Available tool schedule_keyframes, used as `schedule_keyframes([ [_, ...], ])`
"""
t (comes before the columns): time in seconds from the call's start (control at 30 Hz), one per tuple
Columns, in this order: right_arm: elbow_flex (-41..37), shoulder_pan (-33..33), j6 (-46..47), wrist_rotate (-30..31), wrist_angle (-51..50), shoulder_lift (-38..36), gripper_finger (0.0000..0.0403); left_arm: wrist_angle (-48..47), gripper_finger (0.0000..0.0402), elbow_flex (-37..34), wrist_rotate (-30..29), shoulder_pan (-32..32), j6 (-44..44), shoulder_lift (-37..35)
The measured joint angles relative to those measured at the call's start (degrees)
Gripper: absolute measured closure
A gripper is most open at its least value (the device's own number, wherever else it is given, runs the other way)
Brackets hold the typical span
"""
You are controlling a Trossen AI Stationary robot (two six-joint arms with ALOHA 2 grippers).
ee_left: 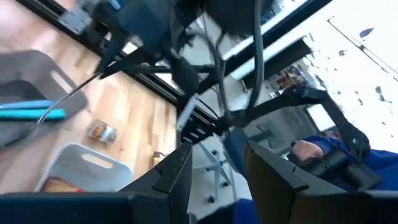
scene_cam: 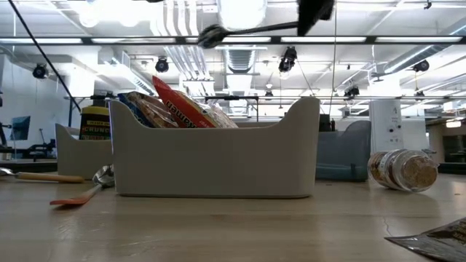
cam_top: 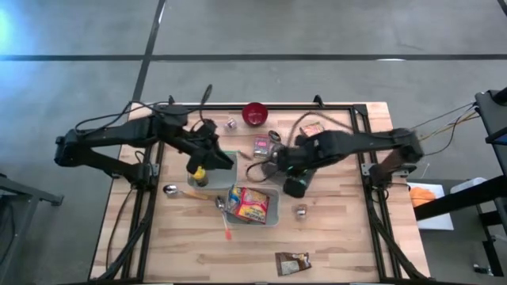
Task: Pick & Place Food Item
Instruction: Put the silver spoon into the black bin
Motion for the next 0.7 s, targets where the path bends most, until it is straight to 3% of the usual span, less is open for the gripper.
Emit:
schedule_keyframes([
  [0.1,-10.01,-1.95,4.85,-2.91,8.18,-7.96,0.0395,-1.83,0.0256,-0.06,-2.75,0.00,0.73,-1.78],
  [0.33,-30.41,-3.14,25.56,-2.94,20.70,-20.64,0.0395,-1.87,0.0256,-0.09,-5.15,0.00,0.82,-3.61],
  [0.5,-41.11,-1.87,35.22,-3.18,29.15,-23.12,0.0395,-1.87,0.0256,-0.11,-6.33,0.00,0.83,-3.64],
  [0.7,-45.90,-2.01,35.28,-4.60,32.77,-21.60,0.0395,-2.27,0.0256,-0.11,-7.71,0.03,0.86,-3.64],
])
